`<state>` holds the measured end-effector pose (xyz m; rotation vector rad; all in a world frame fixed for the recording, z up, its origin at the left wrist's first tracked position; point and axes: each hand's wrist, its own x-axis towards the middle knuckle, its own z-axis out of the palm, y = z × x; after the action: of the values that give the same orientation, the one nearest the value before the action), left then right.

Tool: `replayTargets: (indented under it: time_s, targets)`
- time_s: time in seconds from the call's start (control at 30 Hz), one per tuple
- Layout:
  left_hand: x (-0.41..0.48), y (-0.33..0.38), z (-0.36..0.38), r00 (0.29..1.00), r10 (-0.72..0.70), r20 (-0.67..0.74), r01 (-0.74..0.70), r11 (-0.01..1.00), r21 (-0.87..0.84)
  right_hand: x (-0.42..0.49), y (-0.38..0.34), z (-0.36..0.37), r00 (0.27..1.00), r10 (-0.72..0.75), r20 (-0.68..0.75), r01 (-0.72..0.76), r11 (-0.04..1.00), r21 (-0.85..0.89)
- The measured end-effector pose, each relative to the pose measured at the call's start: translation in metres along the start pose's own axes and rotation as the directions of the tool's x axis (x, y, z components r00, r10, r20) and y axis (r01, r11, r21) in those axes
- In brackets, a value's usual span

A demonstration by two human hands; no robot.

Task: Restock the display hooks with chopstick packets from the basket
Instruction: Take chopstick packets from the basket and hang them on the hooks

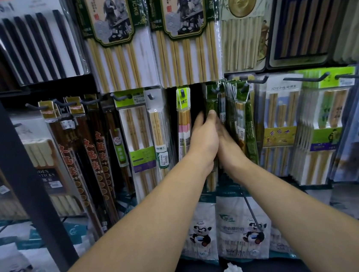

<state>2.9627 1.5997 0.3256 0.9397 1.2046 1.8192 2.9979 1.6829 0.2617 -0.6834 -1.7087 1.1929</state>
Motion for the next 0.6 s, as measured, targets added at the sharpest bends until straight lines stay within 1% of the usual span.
replayTargets:
  time_s: [0.07,0.23,0.37,0.47,0.6]
  targets:
    - [0.002,-0.003,0.0,1.0,-0.009,0.002,0.009,1.0,0.005,0.0,-0.001,-0.001,1.0,-0.008,0.001,0.008,1.0,-0.001]
    - [0.009,-0.013,-0.012,1.0,0.0,-0.016,0.001,0.997,0.082,-0.014,-0.002,0.0,1.0,0.011,0.003,-0.011,0.999,-0.034]
    - [-0.003,-0.019,-0.023,0.999,-0.007,0.032,0.003,0.99,0.141,-0.039,-0.004,-0.001,0.998,0.058,0.021,-0.058,0.998,-0.021]
    - [-0.028,-0.022,-0.035,0.996,-0.054,0.065,0.04,0.98,0.194,-0.072,-0.005,-0.001,0.995,0.071,0.072,-0.071,0.997,0.002]
    - [-0.08,-0.04,-0.061,0.98,-0.164,0.11,0.128,0.953,0.275,-0.121,0.005,0.001,0.991,0.084,0.103,-0.081,0.996,-0.037]
